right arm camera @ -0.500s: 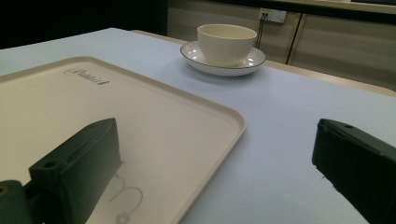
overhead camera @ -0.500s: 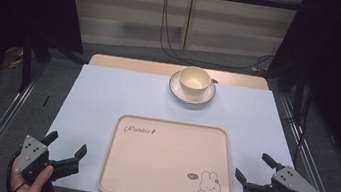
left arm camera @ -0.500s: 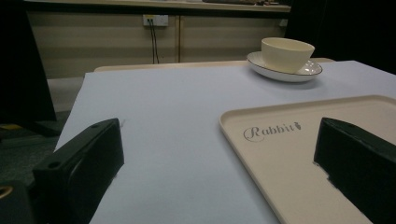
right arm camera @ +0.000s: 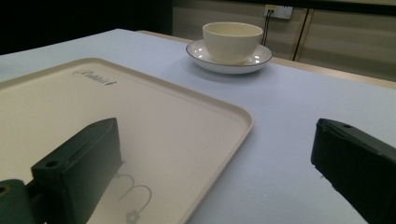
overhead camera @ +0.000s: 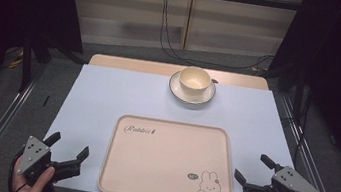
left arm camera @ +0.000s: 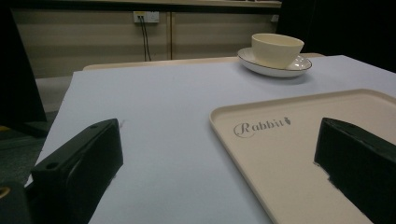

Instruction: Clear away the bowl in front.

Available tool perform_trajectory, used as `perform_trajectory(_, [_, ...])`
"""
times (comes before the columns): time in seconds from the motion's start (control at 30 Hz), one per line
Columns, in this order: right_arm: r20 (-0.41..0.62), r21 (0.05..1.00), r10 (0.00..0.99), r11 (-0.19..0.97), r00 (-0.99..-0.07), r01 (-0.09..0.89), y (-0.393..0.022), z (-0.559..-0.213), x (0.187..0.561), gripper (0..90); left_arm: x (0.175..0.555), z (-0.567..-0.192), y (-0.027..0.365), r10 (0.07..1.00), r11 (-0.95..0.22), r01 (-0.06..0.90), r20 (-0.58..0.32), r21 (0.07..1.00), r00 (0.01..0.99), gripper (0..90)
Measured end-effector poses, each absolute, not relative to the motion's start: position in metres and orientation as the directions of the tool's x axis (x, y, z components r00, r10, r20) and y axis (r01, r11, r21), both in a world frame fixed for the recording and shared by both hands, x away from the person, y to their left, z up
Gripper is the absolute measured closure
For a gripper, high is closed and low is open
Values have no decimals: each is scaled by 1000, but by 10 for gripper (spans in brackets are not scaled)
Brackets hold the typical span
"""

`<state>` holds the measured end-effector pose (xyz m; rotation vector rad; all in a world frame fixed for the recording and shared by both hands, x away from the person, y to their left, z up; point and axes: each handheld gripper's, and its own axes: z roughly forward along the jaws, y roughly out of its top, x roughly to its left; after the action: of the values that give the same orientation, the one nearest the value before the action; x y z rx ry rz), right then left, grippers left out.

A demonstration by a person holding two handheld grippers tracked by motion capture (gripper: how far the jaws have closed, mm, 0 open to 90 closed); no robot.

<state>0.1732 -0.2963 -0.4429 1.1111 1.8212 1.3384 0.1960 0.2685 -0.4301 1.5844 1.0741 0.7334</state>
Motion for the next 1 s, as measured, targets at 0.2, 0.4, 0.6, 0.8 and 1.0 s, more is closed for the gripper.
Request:
perform_trajectory(0.2, [0, 952, 888, 141, -461, 272, -296, -444, 174, 23, 196, -429, 266, 905, -71, 279, -56, 958, 422, 10])
perform_trajectory(0.4, [3, 952, 892, 136, -451, 275, -296, -443, 174, 18, 197, -428, 258, 892, -82, 279, -55, 957, 449, 8])
perform_trajectory(0.6, [2, 952, 889, 139, -459, 274, -295, -444, 175, 18, 200, -425, 244, 875, -113, 261, -29, 959, 483, 10])
perform_trajectory(0.8, [1, 953, 889, 138, -458, 270, -295, -443, 175, 18, 208, -425, 225, 847, -118, 269, -45, 956, 530, 11])
perform_trajectory(1.0, [5, 952, 884, 139, -467, 274, -295, -444, 175, 20, 219, -432, 209, 816, -143, 284, -49, 948, 576, 10])
